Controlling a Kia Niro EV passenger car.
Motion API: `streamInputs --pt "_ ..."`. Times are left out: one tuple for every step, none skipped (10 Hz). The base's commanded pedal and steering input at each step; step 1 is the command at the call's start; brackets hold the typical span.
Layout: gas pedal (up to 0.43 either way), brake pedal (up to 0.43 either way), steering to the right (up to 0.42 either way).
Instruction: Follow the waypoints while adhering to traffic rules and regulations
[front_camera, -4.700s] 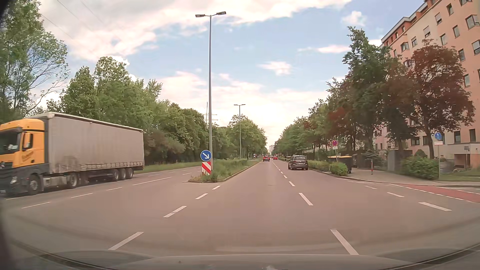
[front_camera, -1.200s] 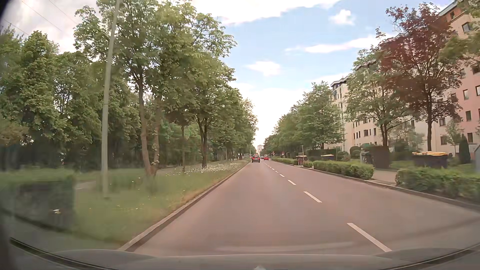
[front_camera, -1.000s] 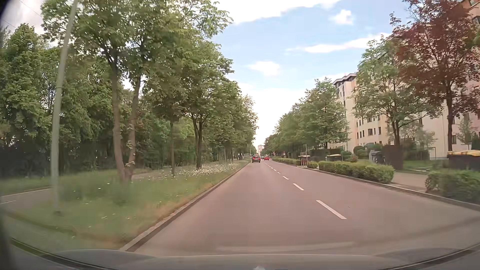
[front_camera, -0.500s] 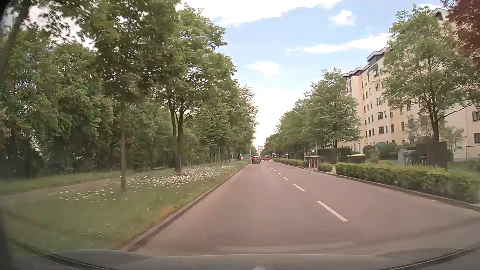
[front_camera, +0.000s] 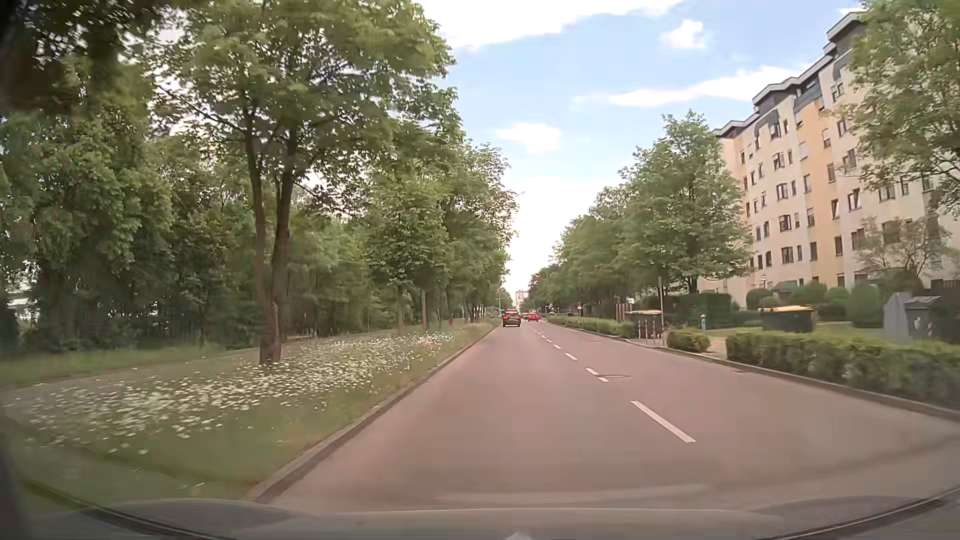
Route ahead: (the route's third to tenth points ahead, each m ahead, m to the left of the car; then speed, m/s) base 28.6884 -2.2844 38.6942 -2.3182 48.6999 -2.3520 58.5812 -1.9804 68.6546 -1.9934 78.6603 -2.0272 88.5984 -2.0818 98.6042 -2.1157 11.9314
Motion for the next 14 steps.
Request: streamInputs --pt "0.000 0.067 -0.006" --pt "0.000 0.067 -0.009" --pt "0.000 0.067 -0.009" --pt "0.000 0.061 -0.009" --pt "0.000 0.067 -0.009" --pt "0.000 0.061 -0.007" --pt "0.000 0.061 -0.002" --pt "0.000 0.061 0.000" --pt "0.000 0.061 0.000" --pt "0.000 0.061 0.000" --pt "0.000 0.061 0.001" --pt "0.000 0.061 0.001" --pt "0.000 0.061 0.001" --pt "0.000 0.061 0.002"
